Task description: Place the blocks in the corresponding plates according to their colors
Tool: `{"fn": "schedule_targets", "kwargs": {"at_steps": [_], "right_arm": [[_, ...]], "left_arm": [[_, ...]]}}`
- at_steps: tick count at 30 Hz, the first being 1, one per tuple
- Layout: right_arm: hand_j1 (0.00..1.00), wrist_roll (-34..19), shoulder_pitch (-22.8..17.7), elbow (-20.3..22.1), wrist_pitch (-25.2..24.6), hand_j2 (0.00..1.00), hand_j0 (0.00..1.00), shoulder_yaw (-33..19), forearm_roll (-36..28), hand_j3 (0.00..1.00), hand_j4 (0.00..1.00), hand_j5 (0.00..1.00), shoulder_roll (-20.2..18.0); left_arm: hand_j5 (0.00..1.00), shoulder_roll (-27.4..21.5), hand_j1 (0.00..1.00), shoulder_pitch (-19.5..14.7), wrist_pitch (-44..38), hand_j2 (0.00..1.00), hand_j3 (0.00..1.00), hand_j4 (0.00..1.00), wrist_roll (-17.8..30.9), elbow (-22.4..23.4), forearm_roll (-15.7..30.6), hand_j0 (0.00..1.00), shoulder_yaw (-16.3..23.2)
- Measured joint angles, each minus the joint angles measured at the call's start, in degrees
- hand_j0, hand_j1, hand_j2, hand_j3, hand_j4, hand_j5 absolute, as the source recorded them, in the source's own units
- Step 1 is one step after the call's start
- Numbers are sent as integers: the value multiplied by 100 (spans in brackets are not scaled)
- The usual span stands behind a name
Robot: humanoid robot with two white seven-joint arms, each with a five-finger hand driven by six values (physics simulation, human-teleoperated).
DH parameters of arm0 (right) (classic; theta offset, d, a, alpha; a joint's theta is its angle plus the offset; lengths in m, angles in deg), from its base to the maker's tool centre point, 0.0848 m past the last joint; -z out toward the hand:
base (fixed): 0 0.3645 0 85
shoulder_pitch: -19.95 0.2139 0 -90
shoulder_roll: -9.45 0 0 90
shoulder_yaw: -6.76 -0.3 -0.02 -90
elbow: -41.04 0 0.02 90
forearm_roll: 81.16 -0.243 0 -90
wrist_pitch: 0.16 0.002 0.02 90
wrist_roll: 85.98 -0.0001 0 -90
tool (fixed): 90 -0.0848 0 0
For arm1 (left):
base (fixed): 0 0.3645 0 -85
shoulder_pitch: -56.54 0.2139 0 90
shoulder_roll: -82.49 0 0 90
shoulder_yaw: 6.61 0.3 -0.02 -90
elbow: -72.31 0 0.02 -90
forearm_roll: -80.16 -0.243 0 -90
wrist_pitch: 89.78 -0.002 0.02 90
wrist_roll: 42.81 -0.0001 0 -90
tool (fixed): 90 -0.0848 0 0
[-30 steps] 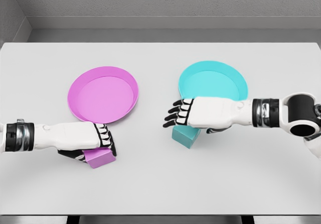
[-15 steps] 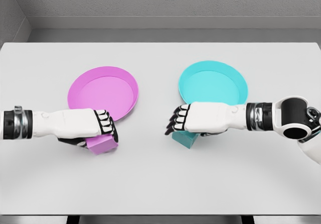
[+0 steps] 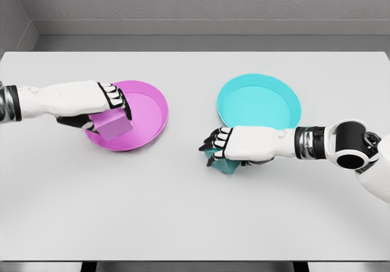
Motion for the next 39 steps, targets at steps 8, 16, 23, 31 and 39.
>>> {"fn": "schedule_targets", "kwargs": {"at_steps": [8,16,23,31,39], "right_arm": [[54,7,0,-44,1,54,54,-8,-1,54,54,54,16],[53,-43,-9,-63,47,53,53,-195,1,53,53,53,28],[53,-56,0,-63,62,53,53,-479,-350,53,53,53,17],[53,-60,141,-184,61,53,53,-1147,-735,53,53,53,-34],[54,-56,703,-1225,60,54,54,-1380,-790,54,54,54,190]], "left_arm": [[47,631,47,-70,5,47,47,47,80,994,-35,47,20],[100,762,100,-79,5,100,100,100,85,1222,-15,100,12],[100,781,100,-88,6,100,100,100,86,1321,-6,100,1],[100,451,100,-237,5,100,100,100,86,1257,416,100,-47],[100,-120,100,-176,6,100,100,100,86,1281,942,100,-72]]}}
